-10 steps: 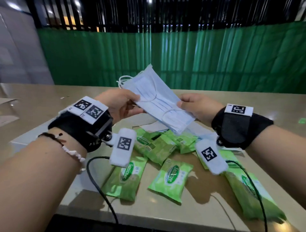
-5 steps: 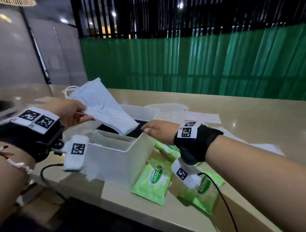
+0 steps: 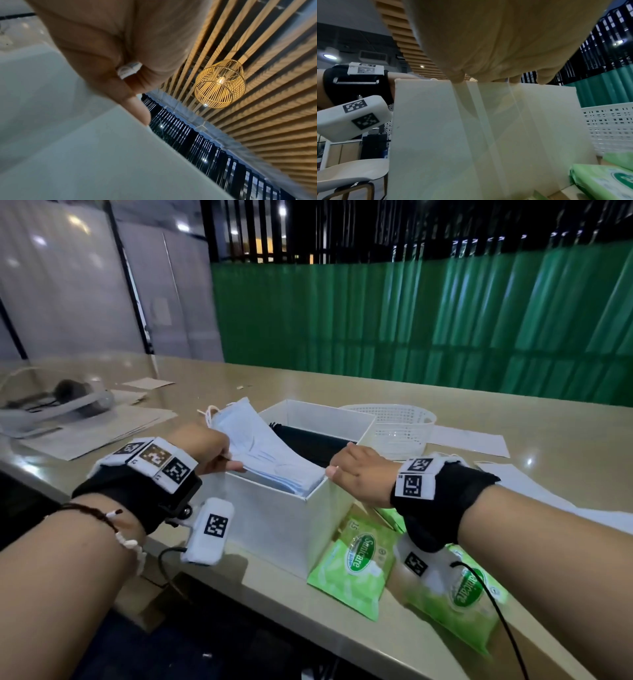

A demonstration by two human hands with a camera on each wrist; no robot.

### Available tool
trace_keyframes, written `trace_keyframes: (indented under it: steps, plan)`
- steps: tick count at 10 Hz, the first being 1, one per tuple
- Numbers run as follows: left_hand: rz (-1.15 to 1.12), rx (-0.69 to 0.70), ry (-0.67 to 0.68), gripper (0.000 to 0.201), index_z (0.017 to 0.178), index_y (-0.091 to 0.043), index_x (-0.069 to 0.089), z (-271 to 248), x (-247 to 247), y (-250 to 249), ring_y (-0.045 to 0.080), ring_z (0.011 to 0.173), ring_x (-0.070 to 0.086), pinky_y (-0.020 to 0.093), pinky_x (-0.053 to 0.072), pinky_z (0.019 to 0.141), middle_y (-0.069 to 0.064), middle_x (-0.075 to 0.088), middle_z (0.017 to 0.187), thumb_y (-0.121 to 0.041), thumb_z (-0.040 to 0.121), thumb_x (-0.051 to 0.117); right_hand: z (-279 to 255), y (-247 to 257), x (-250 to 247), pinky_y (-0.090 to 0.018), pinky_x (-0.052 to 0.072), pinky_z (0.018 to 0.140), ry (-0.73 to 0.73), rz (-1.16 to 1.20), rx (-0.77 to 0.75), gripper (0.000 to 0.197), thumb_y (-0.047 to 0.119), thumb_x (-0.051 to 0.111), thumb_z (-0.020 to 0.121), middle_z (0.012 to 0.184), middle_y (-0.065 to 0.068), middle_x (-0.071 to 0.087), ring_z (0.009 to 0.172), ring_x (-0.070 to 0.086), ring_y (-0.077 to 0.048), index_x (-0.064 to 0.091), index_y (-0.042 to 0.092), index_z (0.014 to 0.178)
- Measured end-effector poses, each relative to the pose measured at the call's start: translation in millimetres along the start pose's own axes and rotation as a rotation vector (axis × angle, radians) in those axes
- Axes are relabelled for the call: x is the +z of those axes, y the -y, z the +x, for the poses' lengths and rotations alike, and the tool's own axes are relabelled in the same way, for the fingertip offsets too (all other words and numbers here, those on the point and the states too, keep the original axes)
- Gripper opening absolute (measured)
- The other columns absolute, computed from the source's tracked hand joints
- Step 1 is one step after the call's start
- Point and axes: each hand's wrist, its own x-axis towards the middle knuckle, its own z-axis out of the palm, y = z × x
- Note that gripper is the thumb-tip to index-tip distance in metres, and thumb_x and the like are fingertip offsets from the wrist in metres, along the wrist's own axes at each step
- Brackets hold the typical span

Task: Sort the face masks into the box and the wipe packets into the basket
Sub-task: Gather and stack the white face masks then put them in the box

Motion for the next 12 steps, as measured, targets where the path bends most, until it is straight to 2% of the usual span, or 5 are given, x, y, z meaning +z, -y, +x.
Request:
trace_keyframes:
  steps: [2,4,5,7,12]
  plan:
    - [0.093,0.054,0.001,0.05,0.13,-0.01,0.047,3.7,-3.1,1.0,0.002,0.035,0.057,0.022,0.052,0.049,0.015,0.053,0.101,0.014,0.087,0.042,3.0,-4.3,4.1,-0.038,0.017,0.115,-0.009,0.034,0.001,0.044,0.041,0.021,0.1,0.137,-0.006,0.035,0.136,0.022,-0.022,0.04,0.017,0.131]
    - [0.155,0.132,0.021,0.055,0.133,-0.016,0.046,-5.1,-0.5,-3.8,0.005,0.038,0.059,0.026,0.054,0.05,0.02,0.057,0.111,0.013,0.086,0.039,0.5,-5.2,5.4,-0.038,0.013,0.116,-0.011,0.058,0.0,0.044,0.041,0.021,0.1,0.142,-0.004,0.031,0.142,0.012,-0.02,0.038,0.018,0.134]
    - [0.468,0.207,0.079,0.055,0.129,-0.025,0.046,-11.1,-0.5,-6.6,0.02,0.064,0.063,0.027,0.054,0.058,0.016,0.056,0.116,0.008,0.085,0.044,0.7,-3.7,5.8,-0.034,0.01,0.116,-0.013,0.081,-0.002,0.042,0.039,0.022,0.101,0.143,-0.003,0.03,0.144,0.006,-0.019,0.038,0.018,0.132]
    - [0.917,0.196,0.146,0.05,0.125,-0.027,0.052,3.6,-10.0,0.0,0.019,0.117,0.049,0.018,0.034,0.083,0.001,0.05,0.134,-0.004,0.082,0.06,0.6,-4.4,6.1,-0.031,0.008,0.115,-0.004,0.091,-0.008,0.042,0.039,0.021,0.101,0.144,-0.003,0.029,0.145,0.002,-0.018,0.037,0.017,0.133]
    - [1.227,0.224,0.228,0.049,0.135,-0.024,0.05,7.8,-10.8,-15.1,0.021,0.125,0.047,0.022,0.038,0.093,0.004,0.048,0.138,-0.009,0.089,0.059,1.8,-4.7,6.8,-0.029,0.006,0.115,-0.008,0.093,-0.011,0.041,0.039,0.021,0.101,0.143,-0.002,0.03,0.145,0.001,-0.018,0.038,0.018,0.132]
